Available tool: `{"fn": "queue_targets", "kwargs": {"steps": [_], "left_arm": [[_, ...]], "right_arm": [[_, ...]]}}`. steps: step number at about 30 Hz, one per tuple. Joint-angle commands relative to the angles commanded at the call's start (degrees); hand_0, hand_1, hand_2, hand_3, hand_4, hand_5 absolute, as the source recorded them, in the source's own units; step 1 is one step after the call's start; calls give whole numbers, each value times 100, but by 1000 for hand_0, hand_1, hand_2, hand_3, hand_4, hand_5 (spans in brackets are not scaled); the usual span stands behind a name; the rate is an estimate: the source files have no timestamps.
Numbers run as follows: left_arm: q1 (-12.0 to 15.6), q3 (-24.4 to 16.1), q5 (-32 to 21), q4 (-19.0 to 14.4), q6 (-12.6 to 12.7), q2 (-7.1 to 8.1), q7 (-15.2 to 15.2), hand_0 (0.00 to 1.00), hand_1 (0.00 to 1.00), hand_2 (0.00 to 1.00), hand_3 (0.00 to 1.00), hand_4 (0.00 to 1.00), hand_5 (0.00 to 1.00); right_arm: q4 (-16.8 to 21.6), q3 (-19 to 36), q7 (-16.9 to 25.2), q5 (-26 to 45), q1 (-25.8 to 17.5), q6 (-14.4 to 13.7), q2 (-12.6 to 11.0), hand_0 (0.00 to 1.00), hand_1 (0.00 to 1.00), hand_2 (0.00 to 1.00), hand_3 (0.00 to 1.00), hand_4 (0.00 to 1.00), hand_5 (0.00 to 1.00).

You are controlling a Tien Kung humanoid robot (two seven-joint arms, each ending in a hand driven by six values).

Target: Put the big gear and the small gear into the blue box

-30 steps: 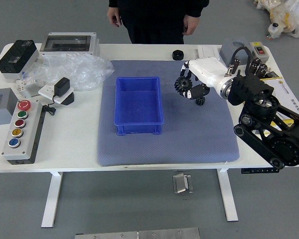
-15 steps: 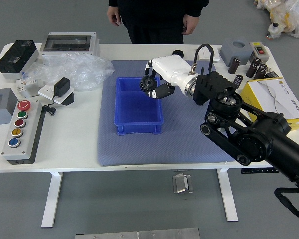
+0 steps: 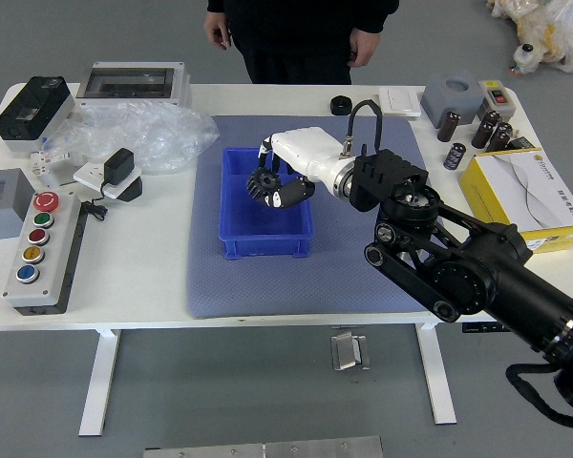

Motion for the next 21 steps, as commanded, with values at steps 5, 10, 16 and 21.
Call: {"fn": "queue_targets", "kwargs": {"steps": [5,10,16,21], "left_arm": [[3,4,4,0,-1,6,1,850,819,799,822,680,302],[9,16,1,0,-1,13,2,850,820,799,823,680,302],[13,29,-18,0,2,23,-4,850,821,799,823,680,302],[7,16,-24,0,5,30,-7,850,821,799,823,680,302]], "right_arm": [[-27,53,49,35,3,34,15,693,608,755,941,956,479],[-11,112,58,45,5,36,-10,702,613,757,924,968,498],[68,257,101,122,-43,-116,-377,667,567,688,819,945,474],[-138,479,238,285,-146,-284,-777,667,567,688,819,945,474]]}}
